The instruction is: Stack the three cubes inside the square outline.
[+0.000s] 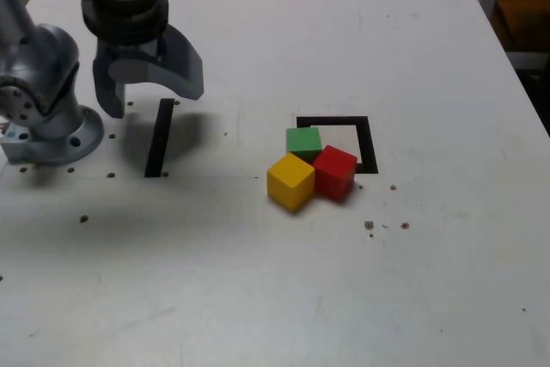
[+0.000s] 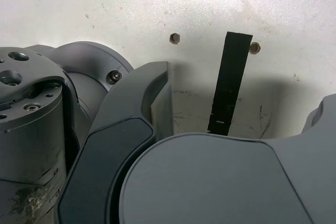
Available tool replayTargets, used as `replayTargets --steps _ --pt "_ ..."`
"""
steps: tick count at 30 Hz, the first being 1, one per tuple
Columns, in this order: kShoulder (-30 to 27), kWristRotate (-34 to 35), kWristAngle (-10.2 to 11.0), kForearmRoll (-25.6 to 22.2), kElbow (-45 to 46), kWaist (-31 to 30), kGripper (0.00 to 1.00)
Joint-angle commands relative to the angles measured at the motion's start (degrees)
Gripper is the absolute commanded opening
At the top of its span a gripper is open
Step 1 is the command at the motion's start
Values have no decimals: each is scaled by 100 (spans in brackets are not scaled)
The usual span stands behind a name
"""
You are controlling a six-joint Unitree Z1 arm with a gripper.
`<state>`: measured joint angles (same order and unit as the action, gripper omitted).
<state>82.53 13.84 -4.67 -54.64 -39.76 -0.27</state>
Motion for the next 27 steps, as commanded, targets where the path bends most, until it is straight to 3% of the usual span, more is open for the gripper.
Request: replayTargets --steps 1,5,18,23,27 --pt "-8 5 0 -8 -6 9 99" --pt "24 1 -36 -41 15 9 99" --pt "-349 -523 -461 -547 57 9 100" --pt "-347 -475 -710 -614 -5 14 100" --pt "-139 -43 -911 -788 -150 60 100"
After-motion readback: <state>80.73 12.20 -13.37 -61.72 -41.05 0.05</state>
